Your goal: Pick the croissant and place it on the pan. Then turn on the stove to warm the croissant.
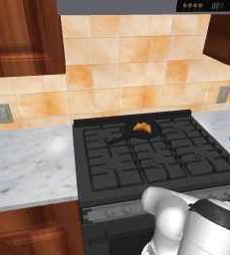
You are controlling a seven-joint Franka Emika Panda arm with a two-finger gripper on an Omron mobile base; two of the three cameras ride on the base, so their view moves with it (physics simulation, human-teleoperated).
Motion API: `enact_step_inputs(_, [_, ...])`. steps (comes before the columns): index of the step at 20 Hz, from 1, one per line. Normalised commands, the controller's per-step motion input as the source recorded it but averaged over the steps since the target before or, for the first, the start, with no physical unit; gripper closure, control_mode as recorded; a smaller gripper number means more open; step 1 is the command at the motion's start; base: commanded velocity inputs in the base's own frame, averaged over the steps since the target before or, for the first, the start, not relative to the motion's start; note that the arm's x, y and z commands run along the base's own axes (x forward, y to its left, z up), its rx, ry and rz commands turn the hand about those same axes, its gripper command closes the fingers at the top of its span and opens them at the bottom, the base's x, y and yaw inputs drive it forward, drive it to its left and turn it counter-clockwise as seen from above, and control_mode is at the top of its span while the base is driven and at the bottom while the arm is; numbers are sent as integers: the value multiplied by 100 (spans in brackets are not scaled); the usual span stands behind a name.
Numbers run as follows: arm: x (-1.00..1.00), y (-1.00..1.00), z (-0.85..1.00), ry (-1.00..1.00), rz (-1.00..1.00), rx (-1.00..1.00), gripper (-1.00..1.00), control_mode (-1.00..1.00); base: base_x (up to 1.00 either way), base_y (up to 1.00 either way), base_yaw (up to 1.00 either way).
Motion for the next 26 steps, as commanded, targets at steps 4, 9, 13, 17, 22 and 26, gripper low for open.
enact_step_inputs(4, [6, 0, -19, 0, 0, 0, -100, -100, 0, 0, 0])
enact_step_inputs(9, [8, -1, -13, 0, 0, 0, -100, -100, 0, 0, 0])
enact_step_inputs(13, [6, -10, 0, -6, 0, 0, -100, -100, 0, 0, 0])
enact_step_inputs(17, [0, -6, 0, -10, 0, 0, -100, -100, 0, 0, 0])
enact_step_inputs(22, [3, -2, 0, -7, 0, 0, -100, -100, 0, 0, 0])
enact_step_inputs(26, [15, -8, 0, -6, 0, 0, -100, -100, 0, 0, 0])
